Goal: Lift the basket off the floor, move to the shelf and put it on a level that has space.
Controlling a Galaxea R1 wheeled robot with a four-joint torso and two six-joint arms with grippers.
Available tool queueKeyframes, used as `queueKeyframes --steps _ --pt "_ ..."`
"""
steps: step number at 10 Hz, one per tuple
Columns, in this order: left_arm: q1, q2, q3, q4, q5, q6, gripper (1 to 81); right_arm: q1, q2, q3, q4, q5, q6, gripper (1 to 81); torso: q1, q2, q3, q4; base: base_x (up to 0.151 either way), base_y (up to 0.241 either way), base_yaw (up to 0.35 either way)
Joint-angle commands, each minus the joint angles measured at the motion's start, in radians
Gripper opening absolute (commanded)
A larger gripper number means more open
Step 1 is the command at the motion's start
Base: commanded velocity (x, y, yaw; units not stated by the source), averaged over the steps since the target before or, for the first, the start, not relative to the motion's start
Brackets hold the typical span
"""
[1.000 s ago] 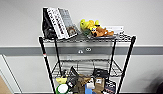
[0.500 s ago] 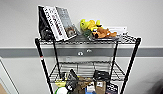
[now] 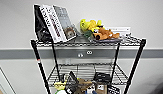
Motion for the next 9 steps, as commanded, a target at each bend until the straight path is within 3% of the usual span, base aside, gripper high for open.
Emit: queueKeyframes --steps 1,9 --pt "-0.119 -0.020 0.093 0.049 -0.017 0.000 1.0 0.135 -0.016 0.102 -0.003 0.061 0.005 1.0 0.000 0.000 0.000 0.000 0.066 0.000 0.000" --pt "-0.170 -0.102 0.234 0.084 -0.050 0.000 1.0 0.221 -0.111 0.261 0.005 0.074 0.009 1.0 0.000 0.000 0.000 0.000 0.000 0.000 0.000"
